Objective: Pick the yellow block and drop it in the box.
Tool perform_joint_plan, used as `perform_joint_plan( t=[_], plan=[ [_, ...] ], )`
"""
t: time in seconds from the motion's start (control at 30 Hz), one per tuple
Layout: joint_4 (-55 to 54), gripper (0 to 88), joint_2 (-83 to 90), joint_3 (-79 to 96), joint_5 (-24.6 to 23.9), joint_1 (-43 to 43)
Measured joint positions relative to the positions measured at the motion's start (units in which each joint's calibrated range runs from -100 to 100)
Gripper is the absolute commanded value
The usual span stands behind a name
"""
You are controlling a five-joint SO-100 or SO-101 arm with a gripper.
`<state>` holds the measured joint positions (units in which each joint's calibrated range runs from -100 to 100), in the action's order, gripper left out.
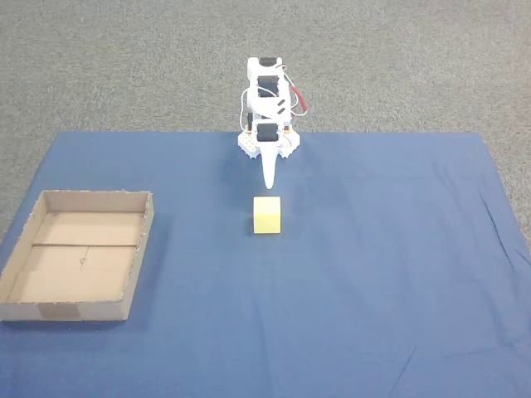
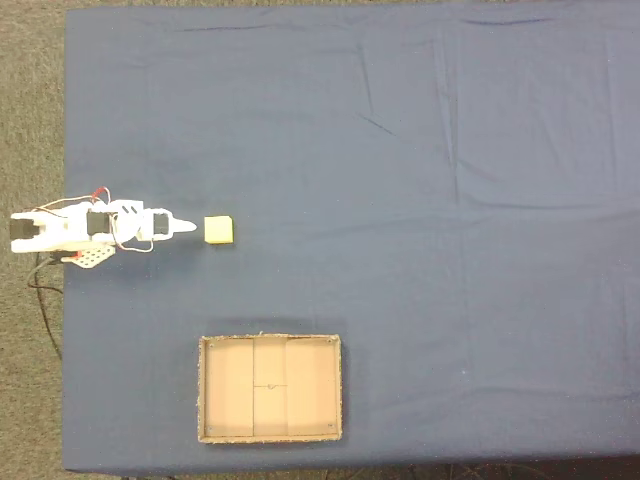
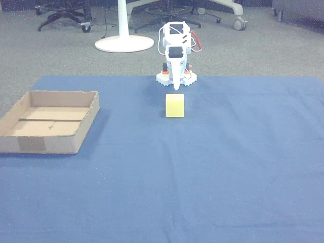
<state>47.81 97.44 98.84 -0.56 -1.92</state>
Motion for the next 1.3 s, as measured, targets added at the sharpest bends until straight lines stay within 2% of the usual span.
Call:
perform_joint_plan(
  t=[0.43,0.57,0.6,0.63,0.67,0.73,0.77,0.8,0.87,0.97,1.13,1.3],
  plan=[
    [0.0,0.2,0.0,0.1,1.1,-0.7],
    [-0.7,0.7,-3.8,-2.7,-0.6,0.7],
    [-0.2,9.7,-8.7,-8.1,-1.8,2.8],
    [2.2,24.5,-13.7,-15.5,-2.6,3.7],
    [7.4,32.2,-20.5,-25.1,-3.4,4.7],
    [18.7,38.0,-32.8,-45.6,-5.2,6.0],
    [23.1,45.7,-39.0,-55.3,-5.2,6.1],
    [27.3,52.0,-44.8,-64.8,-5.1,6.5],
    [34.5,58.0,-53.5,-76.9,-3.2,6.1],
    [37.9,61.4,-64.3,-78.9,-1.5,5.6],
    [29.7,60.4,-74.7,-67.5,0.2,3.1],
    [24.7,57.3,-84.7,-66.2,1.7,2.1]
  ],
)
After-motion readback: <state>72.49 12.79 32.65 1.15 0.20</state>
